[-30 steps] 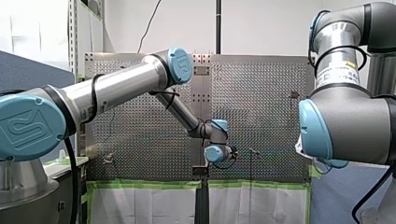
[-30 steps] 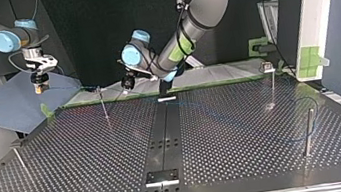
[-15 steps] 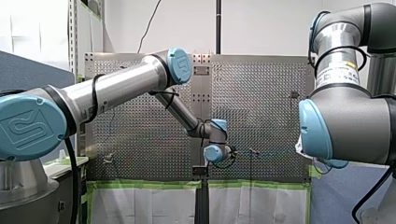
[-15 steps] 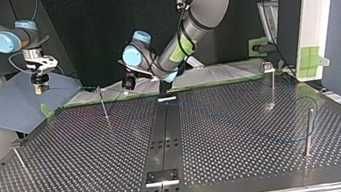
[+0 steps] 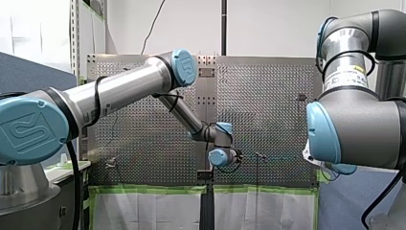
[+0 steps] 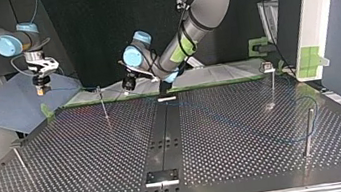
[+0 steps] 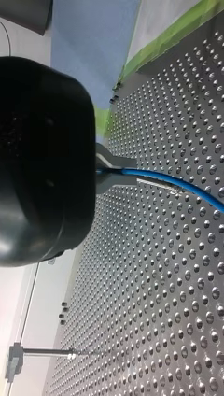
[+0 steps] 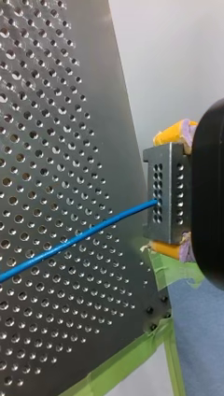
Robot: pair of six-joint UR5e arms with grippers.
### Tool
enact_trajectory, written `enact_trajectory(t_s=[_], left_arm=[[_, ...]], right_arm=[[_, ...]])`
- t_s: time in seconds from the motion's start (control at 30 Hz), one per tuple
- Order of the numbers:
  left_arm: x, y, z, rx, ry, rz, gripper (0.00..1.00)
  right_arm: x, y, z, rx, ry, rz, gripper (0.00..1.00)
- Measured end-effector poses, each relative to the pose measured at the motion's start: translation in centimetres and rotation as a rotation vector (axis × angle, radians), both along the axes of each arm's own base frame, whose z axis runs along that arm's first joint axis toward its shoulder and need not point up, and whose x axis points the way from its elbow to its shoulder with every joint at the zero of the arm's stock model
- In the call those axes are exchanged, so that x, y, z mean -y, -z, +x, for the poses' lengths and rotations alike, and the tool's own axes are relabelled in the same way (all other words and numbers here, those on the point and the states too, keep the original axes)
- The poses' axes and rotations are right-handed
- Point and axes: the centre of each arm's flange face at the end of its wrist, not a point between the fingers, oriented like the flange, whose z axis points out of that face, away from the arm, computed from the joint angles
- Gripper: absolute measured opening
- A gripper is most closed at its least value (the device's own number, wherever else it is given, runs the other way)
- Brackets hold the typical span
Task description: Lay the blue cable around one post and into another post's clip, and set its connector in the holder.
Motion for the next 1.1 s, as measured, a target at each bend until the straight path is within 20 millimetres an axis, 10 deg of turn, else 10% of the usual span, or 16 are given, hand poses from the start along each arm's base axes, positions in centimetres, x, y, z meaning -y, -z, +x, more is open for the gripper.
enact_trajectory(t_s=[0.83,1.1], left_arm=[[0.1,-0.1,0.0,-0.015,-0.001,-0.024,0.01],[-0.4,1.2,-1.1,-0.017,0.005,-0.010,0.44]], right_arm=[[0.7,0.0,0.4,0.002,-0.018,-0.002,0.17],[0.5,0.1,1.1,-0.002,-0.035,0.001,0.17]])
